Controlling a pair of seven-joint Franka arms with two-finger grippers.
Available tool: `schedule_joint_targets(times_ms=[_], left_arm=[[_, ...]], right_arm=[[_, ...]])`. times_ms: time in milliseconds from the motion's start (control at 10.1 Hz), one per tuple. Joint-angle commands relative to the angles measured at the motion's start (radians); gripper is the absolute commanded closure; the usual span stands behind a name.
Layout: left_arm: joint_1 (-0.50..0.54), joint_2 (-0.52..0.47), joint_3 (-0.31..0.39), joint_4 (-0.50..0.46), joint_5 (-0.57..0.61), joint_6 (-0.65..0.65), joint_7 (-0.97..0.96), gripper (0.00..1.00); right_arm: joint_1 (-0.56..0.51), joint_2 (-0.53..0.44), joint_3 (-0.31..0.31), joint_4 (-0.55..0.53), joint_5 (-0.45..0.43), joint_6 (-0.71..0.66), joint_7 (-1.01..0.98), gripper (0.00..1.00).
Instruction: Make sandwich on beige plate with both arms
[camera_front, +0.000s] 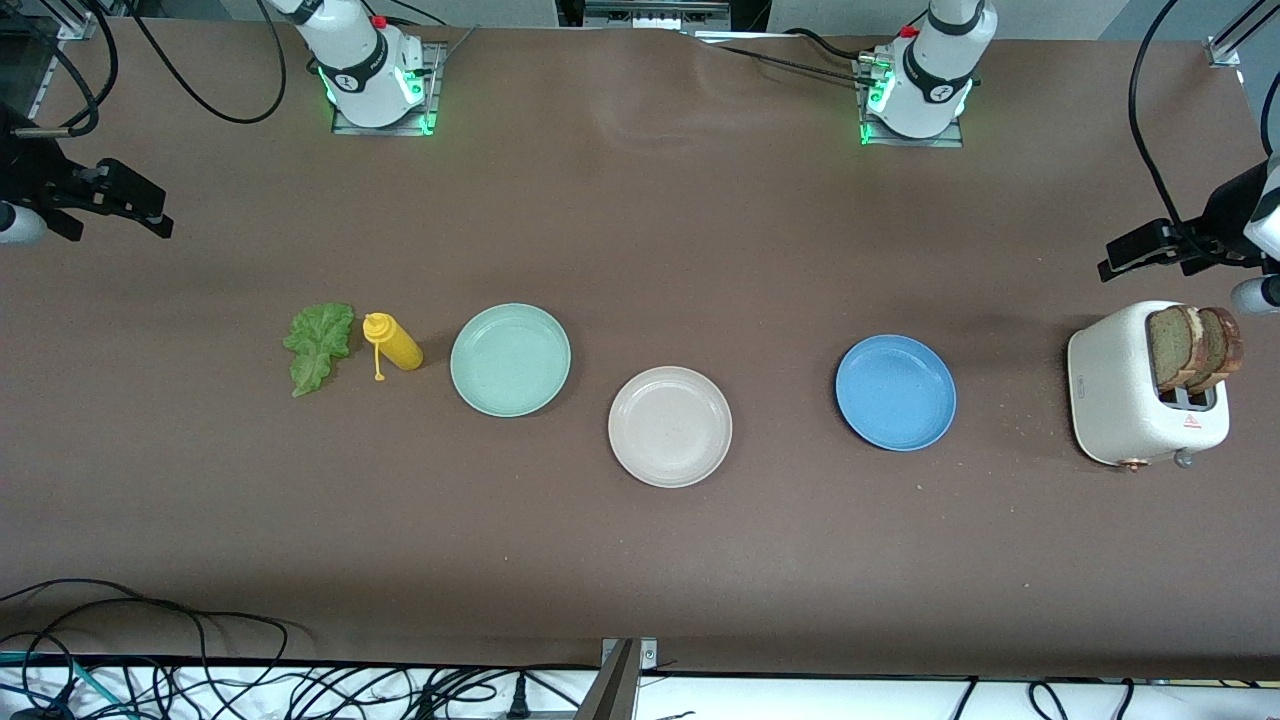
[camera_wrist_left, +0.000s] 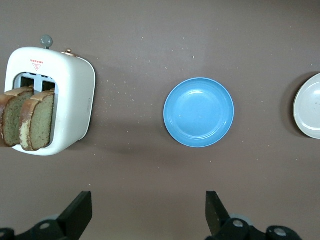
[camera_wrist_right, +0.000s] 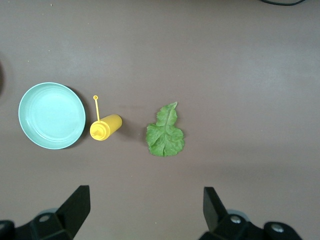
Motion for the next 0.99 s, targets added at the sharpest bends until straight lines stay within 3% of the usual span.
schedule_joint_targets(times_ms=[0, 894], left_arm=[[0.006, 0.016, -0.005, 0.030, 0.002, -0.026, 0.020, 0.00], [0.009, 0.020, -0.003, 0.035, -0.002, -0.027, 0.020, 0.00]], right_arm=[[0.001, 0.009, 0.000, 0.023, 0.008, -0.007, 0.011, 0.00], [-0.002, 0.009, -0.003, 0.021, 0.015, -0.009, 0.010, 0.00]])
